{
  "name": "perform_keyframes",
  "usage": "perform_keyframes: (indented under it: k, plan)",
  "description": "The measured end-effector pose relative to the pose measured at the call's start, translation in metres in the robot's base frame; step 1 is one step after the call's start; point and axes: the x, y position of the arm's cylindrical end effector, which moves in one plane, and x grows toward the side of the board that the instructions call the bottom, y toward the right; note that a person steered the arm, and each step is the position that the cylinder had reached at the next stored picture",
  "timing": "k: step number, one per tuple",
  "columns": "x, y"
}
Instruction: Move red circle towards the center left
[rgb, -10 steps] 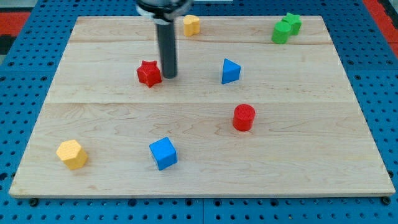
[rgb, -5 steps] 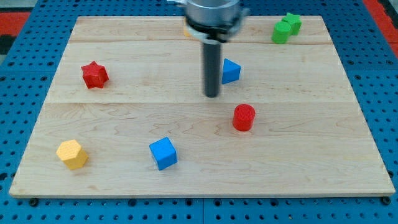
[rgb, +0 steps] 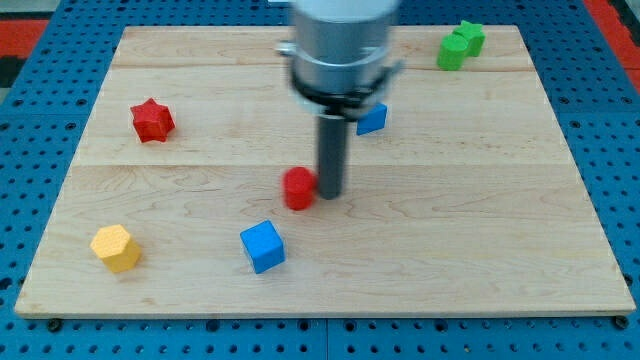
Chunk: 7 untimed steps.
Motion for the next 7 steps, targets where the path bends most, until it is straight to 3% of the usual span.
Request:
perform_keyframes:
  k: [1,2,3,4,5,7]
  plan:
    - [0.034,0.009]
    - [0.021,-0.027]
    - [-0.012,-0.101]
    - [-0.026,-0.123]
    - [-0.026,-0.094]
    - [-0.051,-0.106]
